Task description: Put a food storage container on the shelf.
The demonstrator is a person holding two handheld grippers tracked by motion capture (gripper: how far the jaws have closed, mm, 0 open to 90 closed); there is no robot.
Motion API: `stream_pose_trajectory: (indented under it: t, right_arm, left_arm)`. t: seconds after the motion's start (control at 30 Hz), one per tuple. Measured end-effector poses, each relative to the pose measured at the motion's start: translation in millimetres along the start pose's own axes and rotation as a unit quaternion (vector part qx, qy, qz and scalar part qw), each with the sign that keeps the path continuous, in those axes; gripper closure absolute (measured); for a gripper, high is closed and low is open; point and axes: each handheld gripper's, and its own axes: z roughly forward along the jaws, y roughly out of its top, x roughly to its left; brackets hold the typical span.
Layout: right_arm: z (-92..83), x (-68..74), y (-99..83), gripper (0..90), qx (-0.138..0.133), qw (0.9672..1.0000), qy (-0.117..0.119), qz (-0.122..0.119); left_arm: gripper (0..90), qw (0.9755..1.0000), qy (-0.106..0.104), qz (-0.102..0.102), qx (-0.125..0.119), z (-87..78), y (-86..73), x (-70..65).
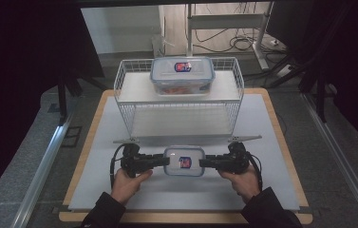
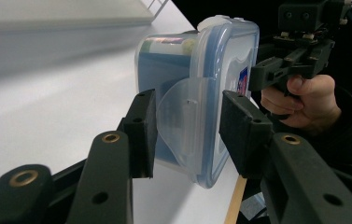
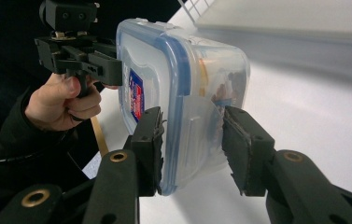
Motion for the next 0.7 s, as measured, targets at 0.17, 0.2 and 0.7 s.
stream_pose_trajectory:
  t: [0.17,0.2,0.7]
  right_arm:
    - [-5.8,1.0,13.6,58.6,-0.011,0.9999,0.0,-0.002]
    - [-6.8,1.2,16.0,58.6,-0.011,0.9999,0.001,-0.001]
    - [-20.6,11.9,70.9,58.3,-0.037,0.9991,0.01,-0.018]
  left_arm:
    - [57.5,1.0,0.003,0.004,-0.001,-1.5,16.7,-5.7]
    - [57.5,1.0,0.005,0.005,-0.002,-2.3,20.2,-7.4]
    - [57.6,0.9989,0.017,0.04,-0.018,-18.5,69.4,-26.1]
